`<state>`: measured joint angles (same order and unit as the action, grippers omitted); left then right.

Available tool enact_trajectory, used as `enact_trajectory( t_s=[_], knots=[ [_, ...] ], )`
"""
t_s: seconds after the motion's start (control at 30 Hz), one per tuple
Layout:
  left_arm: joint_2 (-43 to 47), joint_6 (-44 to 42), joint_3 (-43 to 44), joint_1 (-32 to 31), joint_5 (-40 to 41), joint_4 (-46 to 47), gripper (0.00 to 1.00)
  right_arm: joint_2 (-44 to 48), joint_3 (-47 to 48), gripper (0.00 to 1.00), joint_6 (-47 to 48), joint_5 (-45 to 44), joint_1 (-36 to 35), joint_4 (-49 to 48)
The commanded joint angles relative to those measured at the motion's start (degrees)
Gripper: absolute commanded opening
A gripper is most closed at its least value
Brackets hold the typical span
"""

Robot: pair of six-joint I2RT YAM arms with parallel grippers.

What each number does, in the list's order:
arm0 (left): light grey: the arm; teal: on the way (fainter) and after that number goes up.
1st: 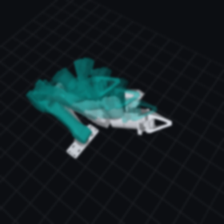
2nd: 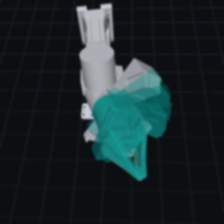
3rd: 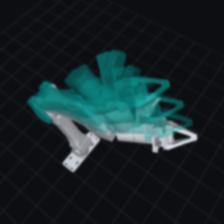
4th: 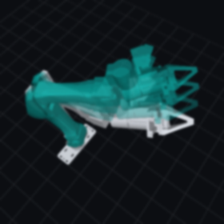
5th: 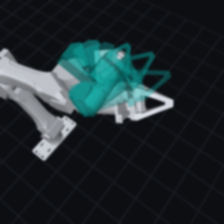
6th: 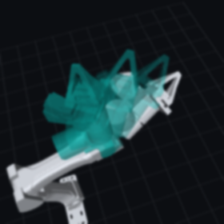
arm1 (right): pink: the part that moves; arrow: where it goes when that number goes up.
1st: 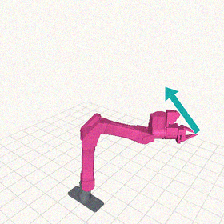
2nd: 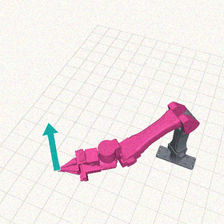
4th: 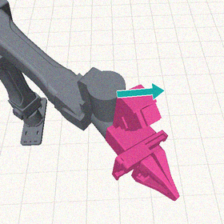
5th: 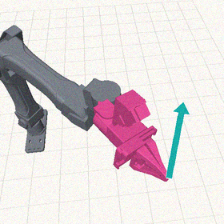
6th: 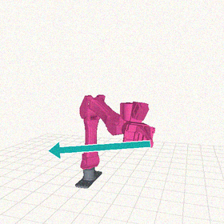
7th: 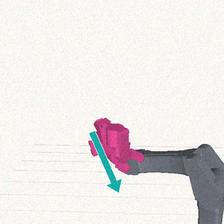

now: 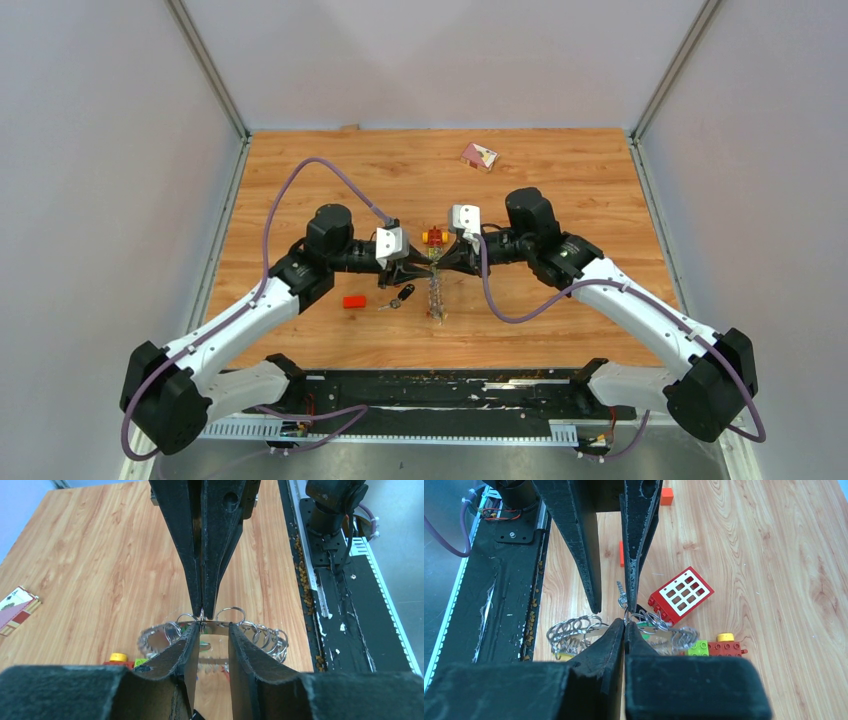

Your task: Put the keys on the keyring

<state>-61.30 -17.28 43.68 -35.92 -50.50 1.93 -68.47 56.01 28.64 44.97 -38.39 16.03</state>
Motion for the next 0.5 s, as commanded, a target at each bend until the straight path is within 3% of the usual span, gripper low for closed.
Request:
enact_trajectory(
  t_s=[0.0, 0.47],
  knots=[
    [-0.43, -1.69, 2.62, -0.28, -0.81, -0.21, 0.35, 1.13, 2.68, 0.00, 0.80, 0.29, -0.38, -2.06],
    [-3.20, -0.79, 4.81, -0.81, -1.35, 0.43, 0.23, 0.87, 2.91, 0.00, 0.71, 0.86, -0.69, -1.90]
  ],
)
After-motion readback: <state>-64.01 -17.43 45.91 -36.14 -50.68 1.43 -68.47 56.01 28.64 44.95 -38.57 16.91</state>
